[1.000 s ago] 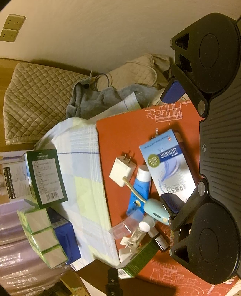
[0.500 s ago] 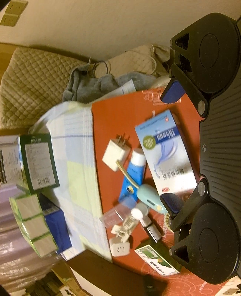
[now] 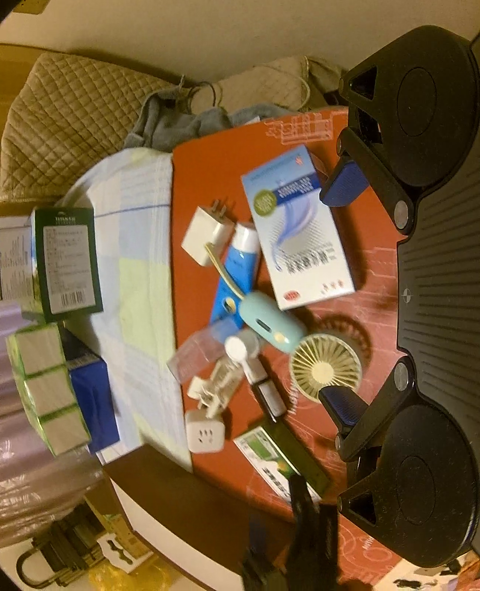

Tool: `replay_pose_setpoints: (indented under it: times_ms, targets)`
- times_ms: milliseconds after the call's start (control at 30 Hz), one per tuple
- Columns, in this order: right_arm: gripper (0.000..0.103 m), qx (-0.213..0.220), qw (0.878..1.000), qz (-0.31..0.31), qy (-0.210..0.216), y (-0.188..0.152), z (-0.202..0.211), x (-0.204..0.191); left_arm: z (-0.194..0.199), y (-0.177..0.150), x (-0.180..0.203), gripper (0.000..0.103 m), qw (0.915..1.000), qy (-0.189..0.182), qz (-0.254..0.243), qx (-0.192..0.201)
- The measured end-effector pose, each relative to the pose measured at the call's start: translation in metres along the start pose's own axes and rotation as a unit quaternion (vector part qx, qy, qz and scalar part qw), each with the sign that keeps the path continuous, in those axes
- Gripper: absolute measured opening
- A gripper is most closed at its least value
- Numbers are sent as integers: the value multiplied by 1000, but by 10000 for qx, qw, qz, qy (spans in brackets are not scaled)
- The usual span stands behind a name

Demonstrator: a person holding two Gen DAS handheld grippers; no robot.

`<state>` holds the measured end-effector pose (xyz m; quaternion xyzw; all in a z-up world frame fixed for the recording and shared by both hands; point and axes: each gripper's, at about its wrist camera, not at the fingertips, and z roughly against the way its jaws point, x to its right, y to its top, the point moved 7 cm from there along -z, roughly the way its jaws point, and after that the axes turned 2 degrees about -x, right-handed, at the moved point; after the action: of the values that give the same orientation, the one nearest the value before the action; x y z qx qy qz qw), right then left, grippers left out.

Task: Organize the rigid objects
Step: 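Reach the left gripper to the green-and-white medicine box and grasp it, then carry the medicine box with the left gripper while the right gripper grasps the small fan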

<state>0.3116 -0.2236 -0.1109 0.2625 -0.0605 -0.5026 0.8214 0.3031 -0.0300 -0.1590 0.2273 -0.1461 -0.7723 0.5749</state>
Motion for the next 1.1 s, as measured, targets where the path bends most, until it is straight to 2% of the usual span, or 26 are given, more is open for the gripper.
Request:
replay_pose_setpoints:
  times_ms: [100, 233, 267, 300, 400, 500, 600, 767, 1033, 1067, 1100]
  targets:
    - [101, 21, 10000, 30, 24, -5, 2, -3, -13, 3, 3, 83, 9998, -71, -149, -63]
    - [101, 106, 9999, -44, 50, -7, 5, 0, -24, 4, 5, 80, 9997, -176, -107, -142]
    - [101, 133, 9999, -73, 82, -6, 6, 0, -26, 3, 5, 73, 9996, -200, -47, -173]
    - [101, 159, 9998, -91, 117, -5, 6, 0, -27, 2, 6, 61, 9995, -249, 27, -192]
    - [101, 243, 9993, -95, 268, -1, 7, -3, -26, -3, 7, 53, 9988, -336, 293, -193]
    - [99, 226, 9988, -62, 439, 2, 1, -11, -20, -10, 6, 51, 9973, -336, 643, -149]
    - [90, 130, 9979, 16, 640, 4, -9, -21, -13, -19, 5, 51, 9952, -274, 933, -132]
    - [88, -27, 9966, 308, 763, 3, -29, -41, -4, -34, 2, 51, 9914, -133, 1293, -173]
    - [87, -62, 9954, 896, 327, -5, -60, -57, 2, -44, -2, 51, 9856, -11, 1672, -257]
    - [84, -70, 9952, 934, 283, -6, -64, -58, 2, -44, -2, 51, 9848, -6, 1719, -264]
    - [71, -47, 9949, 981, 223, -7, -67, -58, 2, -45, -2, 51, 9844, 1, 1741, -266]
